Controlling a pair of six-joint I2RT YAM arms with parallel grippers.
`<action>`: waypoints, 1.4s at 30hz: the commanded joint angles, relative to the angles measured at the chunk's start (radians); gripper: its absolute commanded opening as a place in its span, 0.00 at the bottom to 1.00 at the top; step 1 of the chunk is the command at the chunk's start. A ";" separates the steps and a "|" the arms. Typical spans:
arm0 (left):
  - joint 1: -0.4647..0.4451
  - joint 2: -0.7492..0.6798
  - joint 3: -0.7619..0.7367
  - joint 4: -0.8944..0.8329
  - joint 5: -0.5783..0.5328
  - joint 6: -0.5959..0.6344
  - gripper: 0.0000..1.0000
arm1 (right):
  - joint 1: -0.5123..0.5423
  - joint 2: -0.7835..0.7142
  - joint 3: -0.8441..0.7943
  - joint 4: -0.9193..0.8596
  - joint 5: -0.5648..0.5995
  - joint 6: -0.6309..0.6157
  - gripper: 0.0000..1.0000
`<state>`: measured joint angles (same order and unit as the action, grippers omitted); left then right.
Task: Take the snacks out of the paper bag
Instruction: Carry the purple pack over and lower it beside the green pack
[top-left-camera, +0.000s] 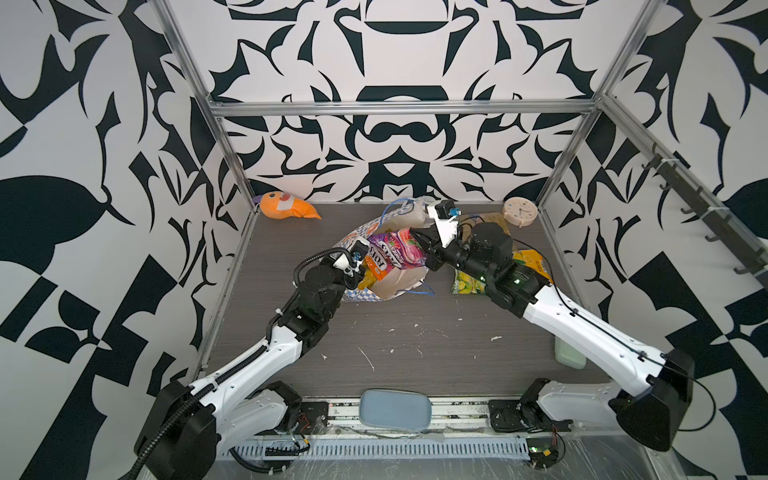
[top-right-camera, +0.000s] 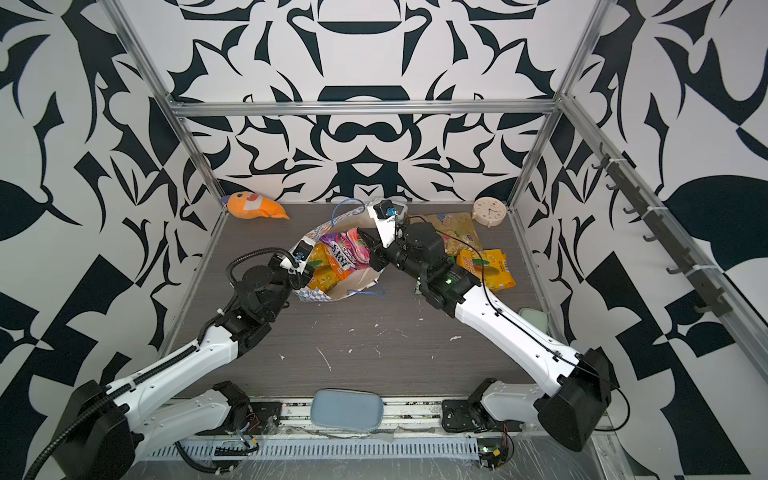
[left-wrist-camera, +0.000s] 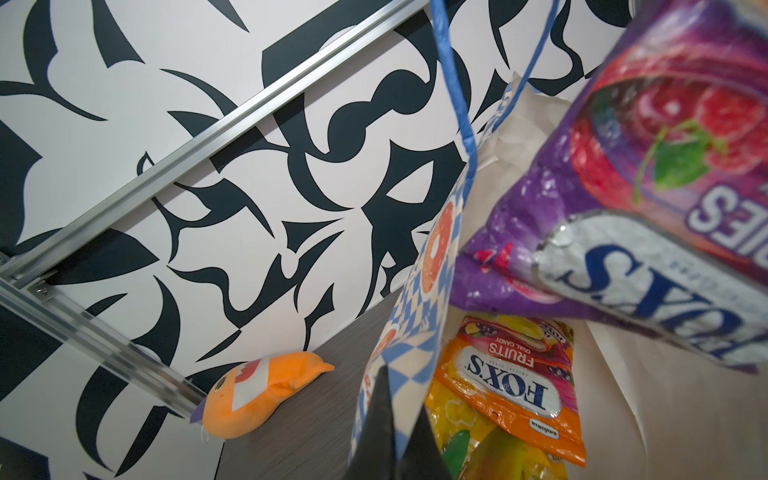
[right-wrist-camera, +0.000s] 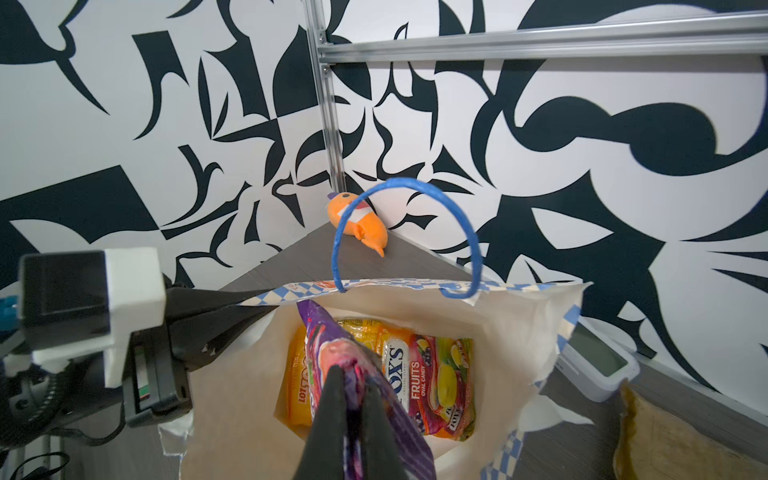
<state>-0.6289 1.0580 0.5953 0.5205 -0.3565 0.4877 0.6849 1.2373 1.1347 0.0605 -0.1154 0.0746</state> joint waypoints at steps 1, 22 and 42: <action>-0.008 0.009 0.025 0.036 0.003 0.006 0.00 | -0.013 -0.066 0.022 0.073 0.053 -0.012 0.00; -0.008 0.011 0.020 0.054 -0.003 0.014 0.00 | -0.122 -0.274 0.206 -0.625 0.298 0.149 0.00; -0.009 -0.016 0.012 0.051 0.010 0.007 0.00 | -0.521 -0.115 -0.083 -0.790 -0.230 0.370 0.00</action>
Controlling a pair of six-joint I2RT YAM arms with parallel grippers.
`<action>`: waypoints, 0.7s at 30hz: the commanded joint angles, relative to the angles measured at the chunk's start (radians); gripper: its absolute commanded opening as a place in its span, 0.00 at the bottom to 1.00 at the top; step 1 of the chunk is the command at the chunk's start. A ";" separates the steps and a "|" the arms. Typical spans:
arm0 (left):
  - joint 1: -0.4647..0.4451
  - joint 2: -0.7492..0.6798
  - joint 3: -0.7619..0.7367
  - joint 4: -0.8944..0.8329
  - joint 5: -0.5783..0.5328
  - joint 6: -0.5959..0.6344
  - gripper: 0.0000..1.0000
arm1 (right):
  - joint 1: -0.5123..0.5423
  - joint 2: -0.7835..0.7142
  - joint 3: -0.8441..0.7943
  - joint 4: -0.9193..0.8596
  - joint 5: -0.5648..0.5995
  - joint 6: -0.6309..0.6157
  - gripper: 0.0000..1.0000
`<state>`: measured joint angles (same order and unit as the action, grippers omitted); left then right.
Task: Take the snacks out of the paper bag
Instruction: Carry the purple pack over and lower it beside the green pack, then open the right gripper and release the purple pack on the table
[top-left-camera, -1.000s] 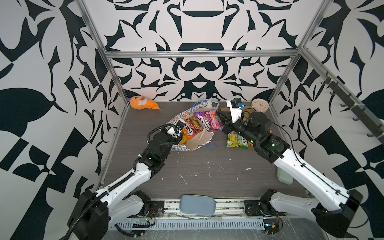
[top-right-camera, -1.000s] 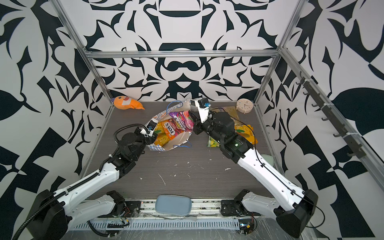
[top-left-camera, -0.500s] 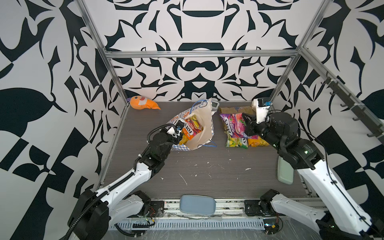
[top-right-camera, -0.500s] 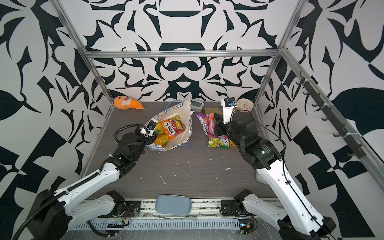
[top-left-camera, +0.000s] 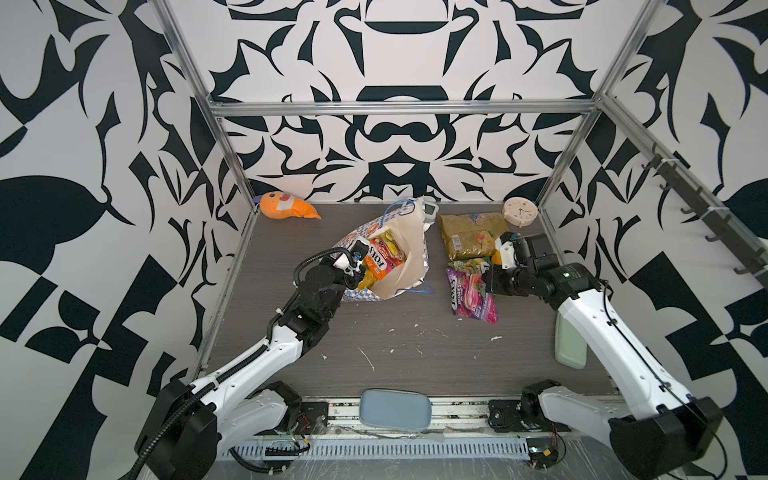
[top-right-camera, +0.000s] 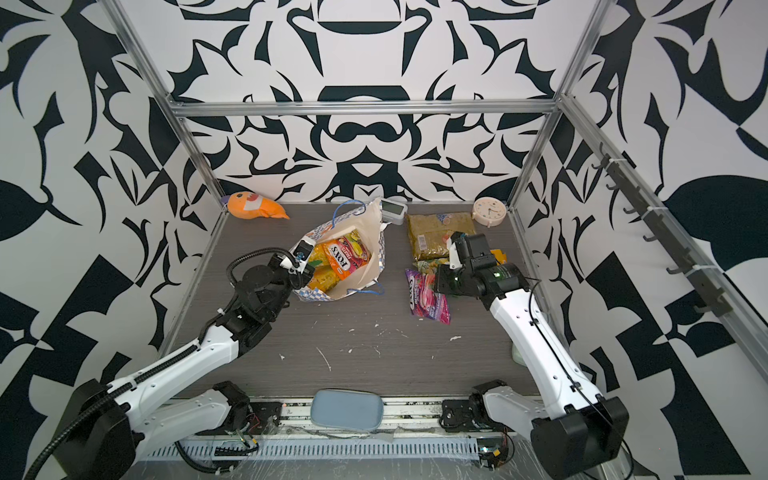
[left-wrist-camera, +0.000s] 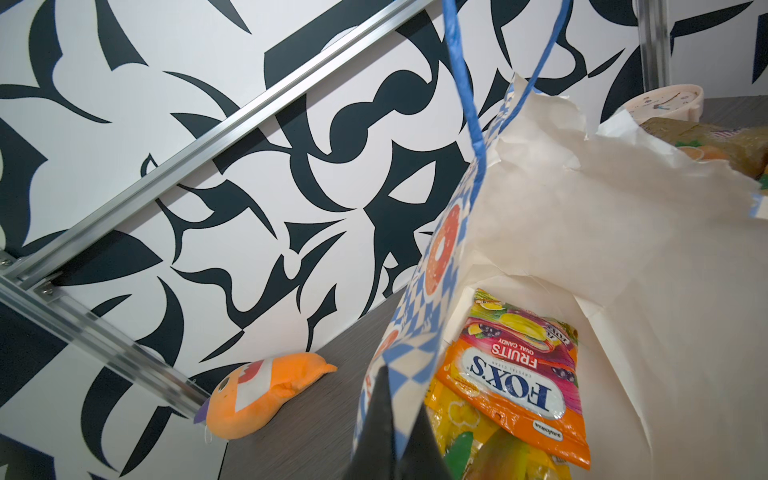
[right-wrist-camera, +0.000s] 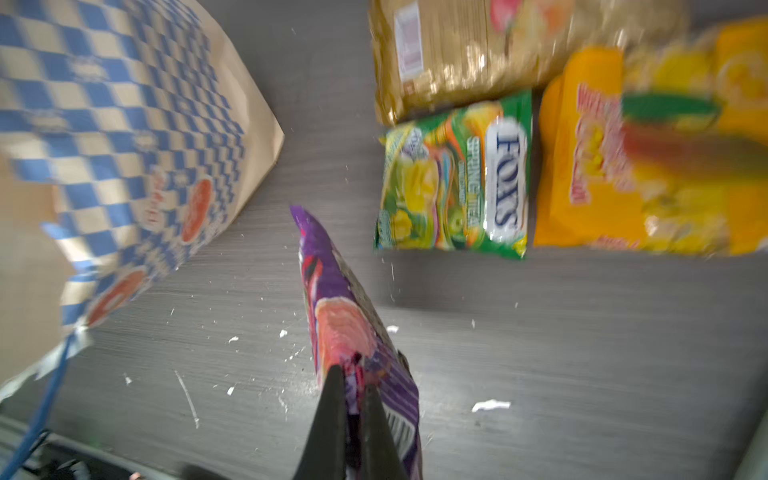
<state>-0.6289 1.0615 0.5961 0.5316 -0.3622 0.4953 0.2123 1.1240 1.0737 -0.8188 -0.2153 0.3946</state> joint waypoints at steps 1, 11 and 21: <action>-0.007 -0.020 0.012 0.040 0.017 0.000 0.00 | -0.067 0.015 -0.034 0.084 -0.134 0.049 0.00; -0.008 -0.013 0.010 0.045 0.013 0.003 0.00 | -0.098 0.191 0.010 -0.123 0.064 -0.041 0.00; -0.008 -0.007 0.015 0.049 0.017 0.012 0.00 | -0.099 0.219 0.114 -0.239 0.267 -0.102 0.00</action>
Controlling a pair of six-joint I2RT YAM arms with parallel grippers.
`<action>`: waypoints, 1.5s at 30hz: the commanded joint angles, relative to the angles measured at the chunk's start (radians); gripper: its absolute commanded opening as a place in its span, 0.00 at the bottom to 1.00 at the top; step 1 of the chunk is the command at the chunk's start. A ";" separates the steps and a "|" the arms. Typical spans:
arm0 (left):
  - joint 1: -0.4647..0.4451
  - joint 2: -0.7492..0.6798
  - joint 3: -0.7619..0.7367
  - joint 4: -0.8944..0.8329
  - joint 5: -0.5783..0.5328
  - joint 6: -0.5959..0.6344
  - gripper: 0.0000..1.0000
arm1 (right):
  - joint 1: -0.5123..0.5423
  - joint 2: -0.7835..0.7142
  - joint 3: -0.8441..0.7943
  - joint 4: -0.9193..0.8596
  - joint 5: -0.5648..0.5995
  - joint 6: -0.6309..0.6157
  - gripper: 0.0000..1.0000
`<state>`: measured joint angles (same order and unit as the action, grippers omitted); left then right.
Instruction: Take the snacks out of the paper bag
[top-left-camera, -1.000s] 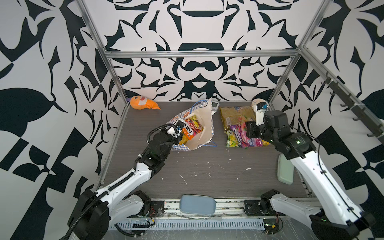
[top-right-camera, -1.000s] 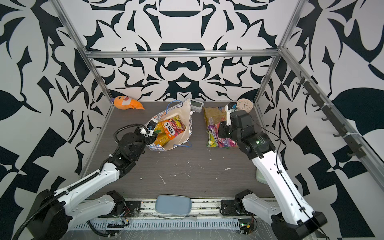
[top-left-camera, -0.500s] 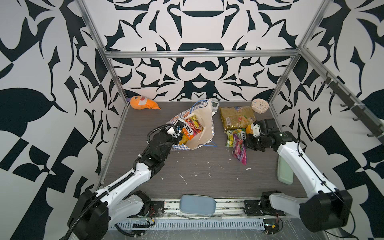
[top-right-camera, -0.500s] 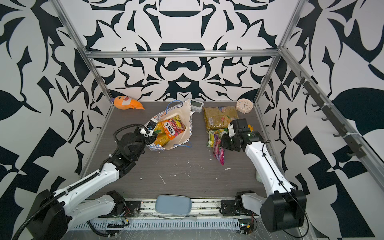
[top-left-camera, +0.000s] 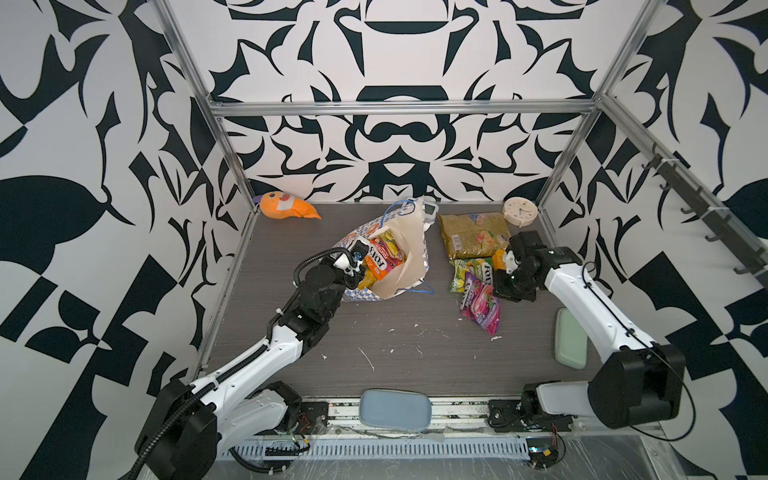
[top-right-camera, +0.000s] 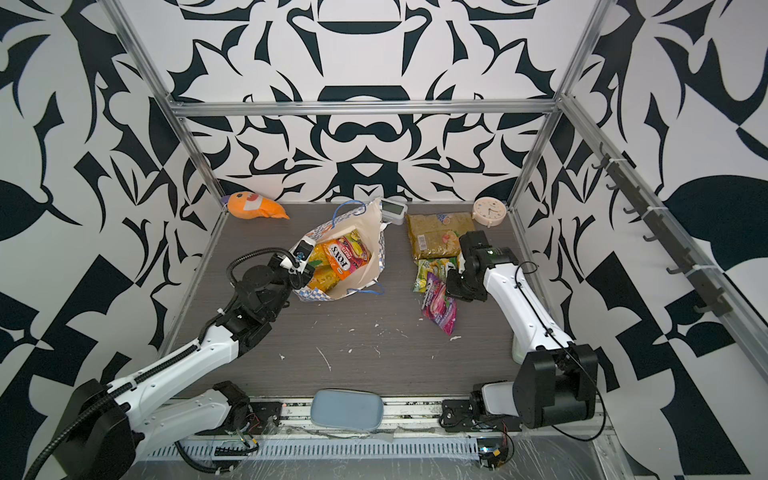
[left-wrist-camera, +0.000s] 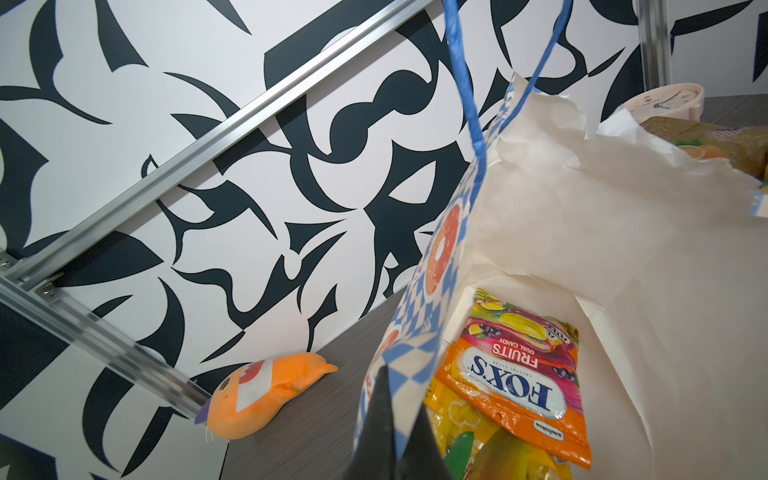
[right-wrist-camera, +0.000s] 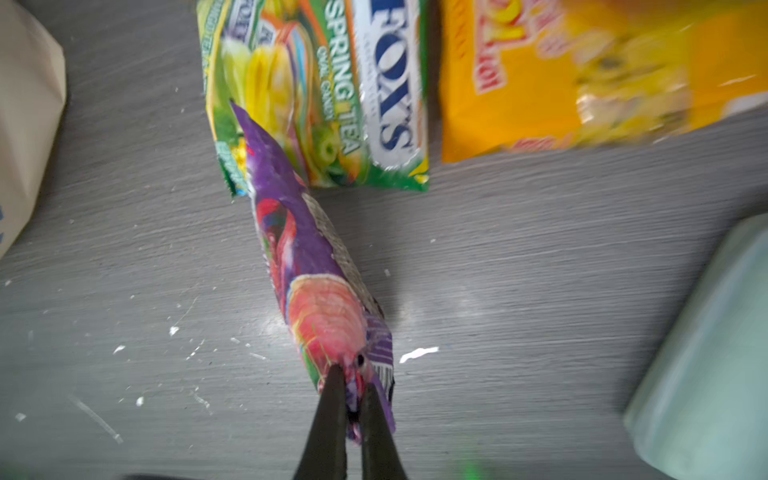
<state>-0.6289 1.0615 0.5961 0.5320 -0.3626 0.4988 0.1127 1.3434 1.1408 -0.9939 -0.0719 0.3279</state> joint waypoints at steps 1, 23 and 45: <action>-0.008 -0.003 0.015 0.049 0.017 0.009 0.00 | 0.002 0.007 0.056 -0.073 0.151 -0.040 0.06; -0.008 0.015 0.040 0.032 0.026 0.007 0.00 | 0.313 0.194 0.030 0.236 0.166 0.026 0.00; -0.008 0.007 0.030 0.029 0.024 -0.006 0.00 | 0.393 0.352 -0.101 0.326 0.340 0.135 0.00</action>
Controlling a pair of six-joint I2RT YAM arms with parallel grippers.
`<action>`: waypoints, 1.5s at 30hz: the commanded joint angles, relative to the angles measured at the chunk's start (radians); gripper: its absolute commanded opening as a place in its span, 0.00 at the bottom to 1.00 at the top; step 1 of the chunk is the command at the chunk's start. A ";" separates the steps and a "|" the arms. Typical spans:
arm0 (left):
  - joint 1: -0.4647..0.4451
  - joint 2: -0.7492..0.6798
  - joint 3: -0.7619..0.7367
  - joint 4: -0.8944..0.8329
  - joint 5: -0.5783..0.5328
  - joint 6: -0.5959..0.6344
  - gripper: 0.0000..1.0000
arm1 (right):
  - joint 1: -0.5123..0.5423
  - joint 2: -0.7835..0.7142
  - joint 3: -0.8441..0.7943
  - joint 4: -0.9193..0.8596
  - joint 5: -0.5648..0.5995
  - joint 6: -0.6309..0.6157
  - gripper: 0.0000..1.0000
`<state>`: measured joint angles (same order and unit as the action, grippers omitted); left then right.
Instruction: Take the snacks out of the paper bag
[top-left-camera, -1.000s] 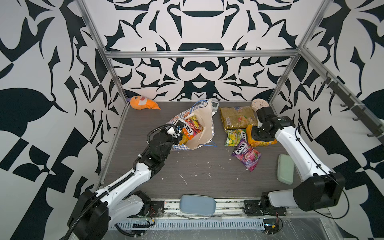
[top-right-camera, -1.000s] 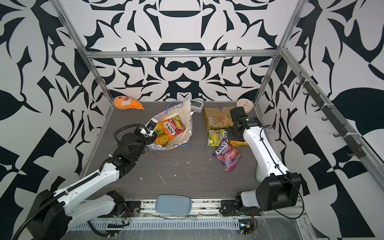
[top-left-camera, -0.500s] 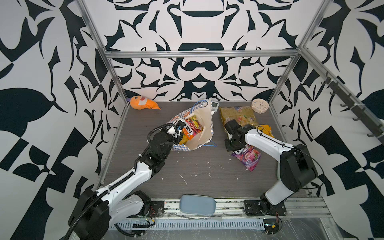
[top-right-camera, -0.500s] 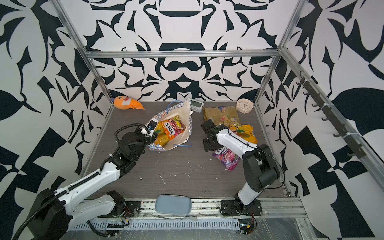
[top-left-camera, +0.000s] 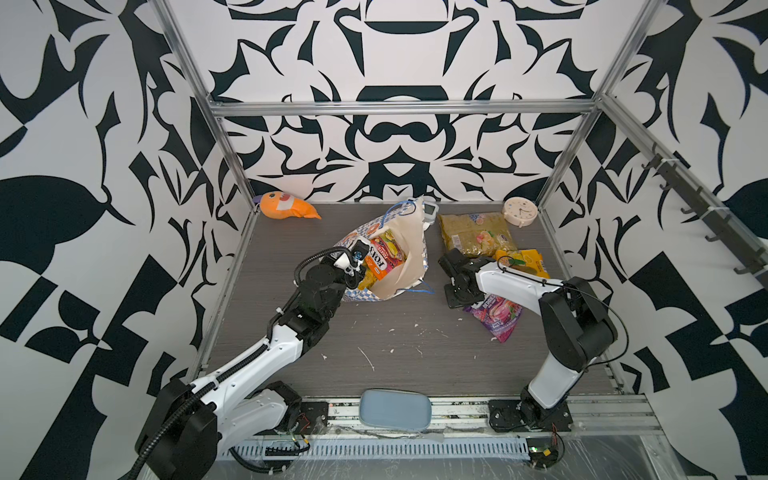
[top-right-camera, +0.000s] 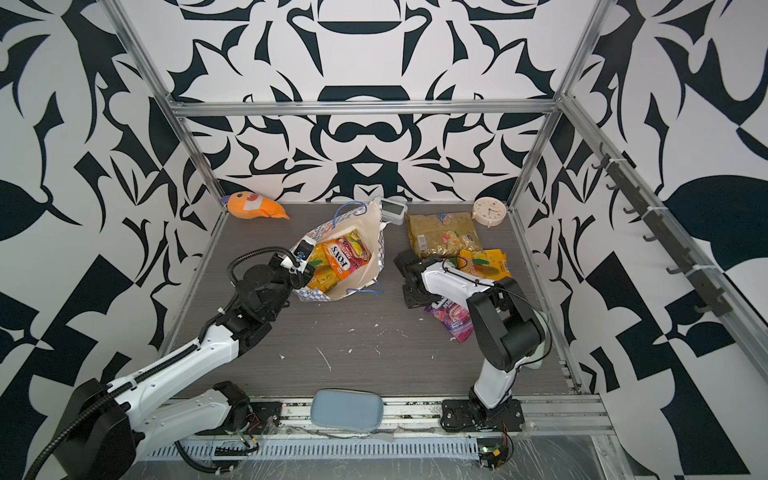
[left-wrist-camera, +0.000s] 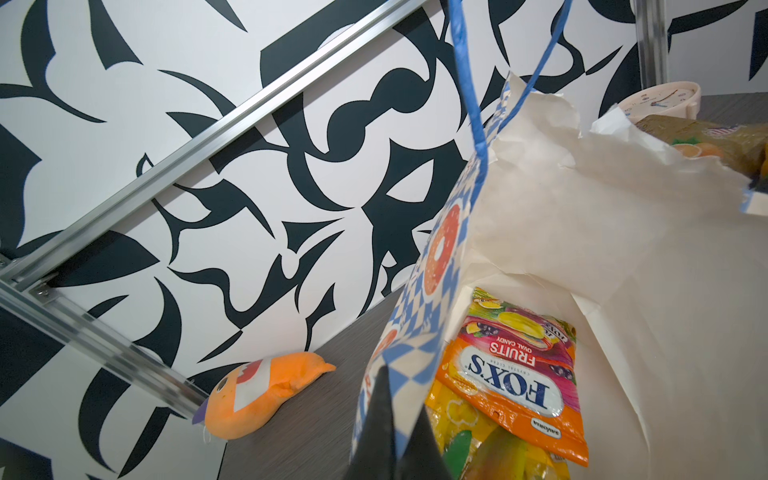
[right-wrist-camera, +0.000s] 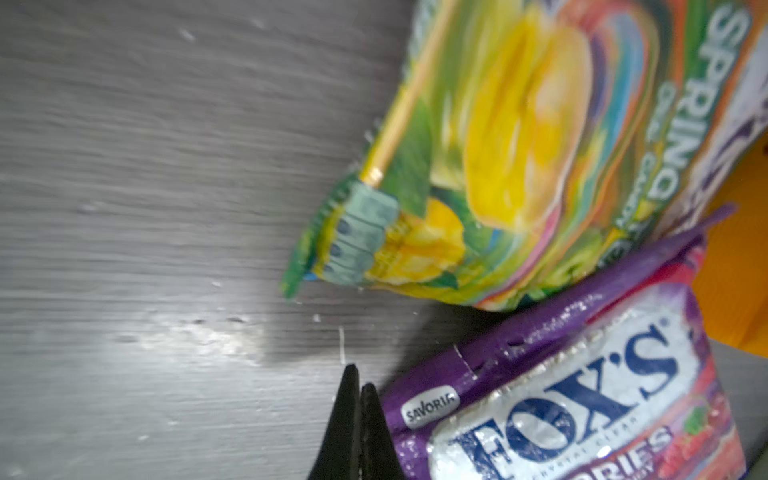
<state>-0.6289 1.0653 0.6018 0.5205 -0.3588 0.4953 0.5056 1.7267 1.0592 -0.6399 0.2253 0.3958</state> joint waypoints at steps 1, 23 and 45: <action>-0.008 0.012 0.029 0.040 0.018 -0.004 0.00 | 0.000 -0.039 -0.031 -0.033 0.027 0.083 0.00; -0.008 0.018 0.024 0.046 0.025 0.004 0.00 | -0.209 -0.472 -0.325 -0.035 -0.055 0.328 0.00; -0.008 0.004 0.026 0.024 0.027 -0.003 0.00 | -0.154 -0.299 -0.329 0.010 0.039 0.379 0.00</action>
<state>-0.6289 1.0874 0.6022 0.5404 -0.3515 0.4950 0.3836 1.4628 0.7475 -0.5972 0.2031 0.7414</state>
